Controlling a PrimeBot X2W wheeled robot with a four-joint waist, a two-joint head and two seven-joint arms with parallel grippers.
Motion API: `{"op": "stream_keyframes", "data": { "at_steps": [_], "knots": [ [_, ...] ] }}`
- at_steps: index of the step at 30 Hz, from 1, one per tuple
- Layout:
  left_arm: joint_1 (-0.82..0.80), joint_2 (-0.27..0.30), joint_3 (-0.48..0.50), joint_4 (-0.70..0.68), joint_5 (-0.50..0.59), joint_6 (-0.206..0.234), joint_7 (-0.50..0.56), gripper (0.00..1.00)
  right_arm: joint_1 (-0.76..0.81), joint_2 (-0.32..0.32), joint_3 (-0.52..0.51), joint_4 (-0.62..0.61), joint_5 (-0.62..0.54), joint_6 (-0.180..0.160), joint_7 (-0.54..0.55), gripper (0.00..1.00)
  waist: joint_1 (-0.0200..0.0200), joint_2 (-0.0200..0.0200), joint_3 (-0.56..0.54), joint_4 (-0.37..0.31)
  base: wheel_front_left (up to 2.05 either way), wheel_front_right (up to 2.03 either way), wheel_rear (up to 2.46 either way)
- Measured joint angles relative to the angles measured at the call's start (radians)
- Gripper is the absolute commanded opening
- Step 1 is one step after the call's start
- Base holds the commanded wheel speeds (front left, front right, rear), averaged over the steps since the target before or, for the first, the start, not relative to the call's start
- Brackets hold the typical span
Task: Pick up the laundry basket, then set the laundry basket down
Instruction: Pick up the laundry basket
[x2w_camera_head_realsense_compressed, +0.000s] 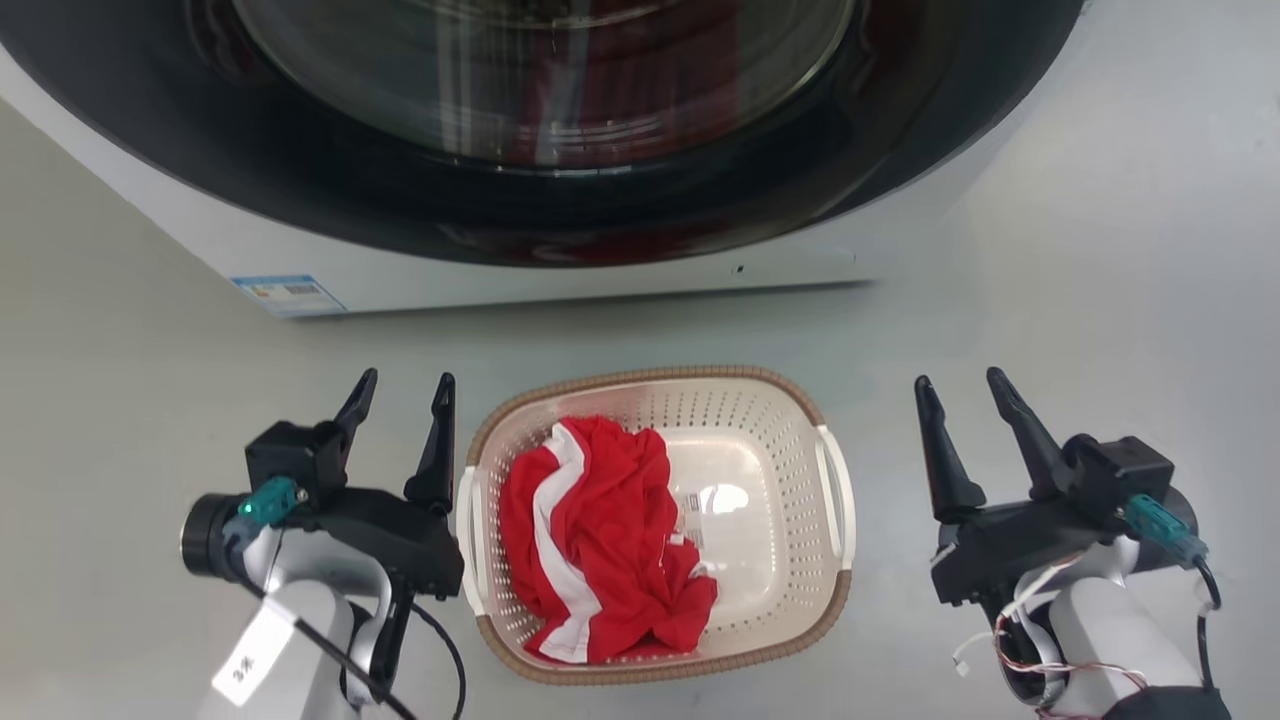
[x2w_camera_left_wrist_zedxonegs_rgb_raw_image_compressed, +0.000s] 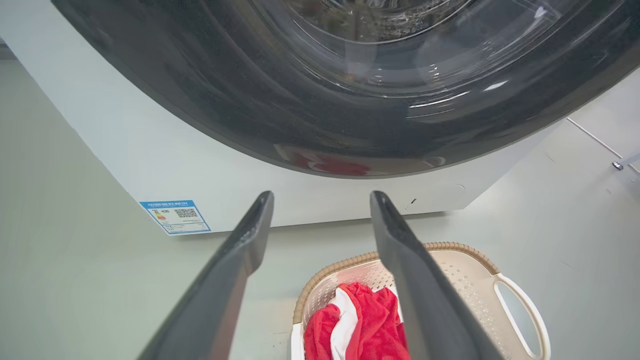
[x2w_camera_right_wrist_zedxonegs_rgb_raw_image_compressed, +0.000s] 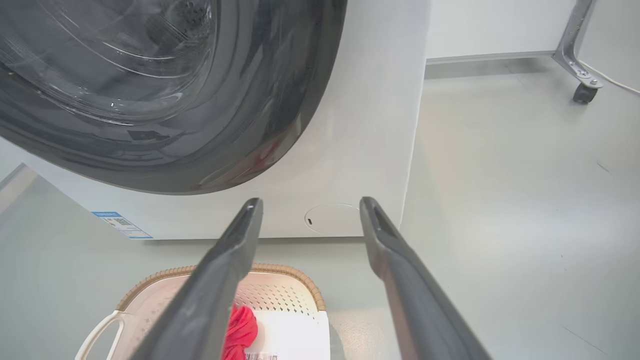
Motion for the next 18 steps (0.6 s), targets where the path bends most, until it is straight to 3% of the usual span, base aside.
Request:
{"op": "stream_keyframes", "data": {
  "at_steps": [18],
  "knots": [
    [-0.164,-0.016,-0.002,0.228,-0.017,-0.044,0.088,1.00,-0.180,0.031,0.053,0.168,-0.010,0.023,0.053,1.00,0.0000,0.0001,0.210,-0.006,0.00,0.00,0.00]
  ]
}}
